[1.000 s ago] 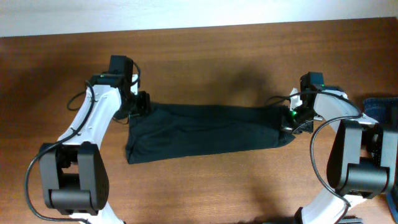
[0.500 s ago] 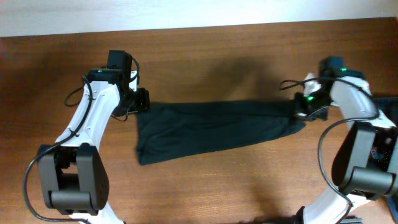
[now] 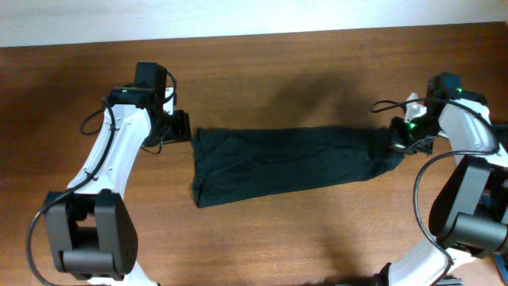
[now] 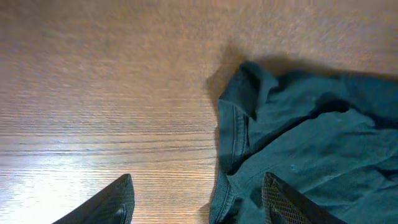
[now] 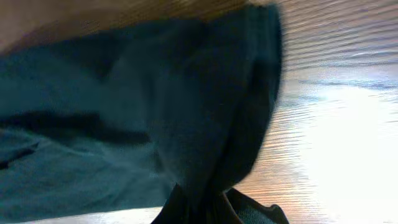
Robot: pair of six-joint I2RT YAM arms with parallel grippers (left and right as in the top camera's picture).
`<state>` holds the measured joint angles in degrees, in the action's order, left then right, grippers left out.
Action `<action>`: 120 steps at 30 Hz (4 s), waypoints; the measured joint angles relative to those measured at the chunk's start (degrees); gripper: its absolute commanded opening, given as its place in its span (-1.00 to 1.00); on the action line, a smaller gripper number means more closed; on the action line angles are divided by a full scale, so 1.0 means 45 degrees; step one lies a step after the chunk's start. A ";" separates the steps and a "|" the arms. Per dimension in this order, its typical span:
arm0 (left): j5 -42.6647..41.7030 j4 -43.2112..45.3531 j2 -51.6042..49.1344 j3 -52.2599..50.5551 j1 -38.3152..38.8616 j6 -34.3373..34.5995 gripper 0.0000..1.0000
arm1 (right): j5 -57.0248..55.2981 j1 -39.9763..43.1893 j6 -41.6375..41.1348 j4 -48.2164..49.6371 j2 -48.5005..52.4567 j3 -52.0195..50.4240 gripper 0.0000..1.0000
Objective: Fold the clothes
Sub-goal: 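Fold the right end over toward the left gripper with the right gripper, then release the right gripper and raise it away from the folded shirt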
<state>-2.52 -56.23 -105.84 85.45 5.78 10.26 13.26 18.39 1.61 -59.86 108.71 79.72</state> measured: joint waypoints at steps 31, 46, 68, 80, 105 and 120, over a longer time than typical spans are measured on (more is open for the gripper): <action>0.0724 -0.0034 0.0384 0.0233 -0.2866 0.0000 0.34 | 0.2171 -1.0098 -0.1938 0.0325 0.0000 0.3857 -0.92; 0.0719 -0.0146 0.0384 0.0238 -0.2866 0.0000 0.33 | 0.0291 -1.2798 -0.2045 0.1651 0.0821 0.3857 -0.86; -0.1778 -0.0753 0.0942 0.0374 -0.2667 -0.0097 -0.45 | 0.1413 -1.1978 -0.1583 0.1054 0.1831 0.4284 0.90; -0.2103 -0.1545 0.1627 0.0141 0.0588 -0.0146 -0.99 | 0.1146 -0.7791 -0.1588 -0.2205 0.1331 0.4289 0.92; -0.0330 0.0180 -0.2458 -0.0981 0.1433 -0.0131 -0.92 | -0.0612 -0.6198 -0.1540 -0.2939 0.1331 0.4289 0.98; -0.0413 -0.1656 0.0287 0.1889 0.3473 -0.2380 -0.31 | -0.0680 -0.3463 -0.1549 -0.3473 0.1243 0.4289 0.97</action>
<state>-4.38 -63.68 -104.55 93.95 21.41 -0.45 10.20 2.81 -5.37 -75.48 114.30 99.02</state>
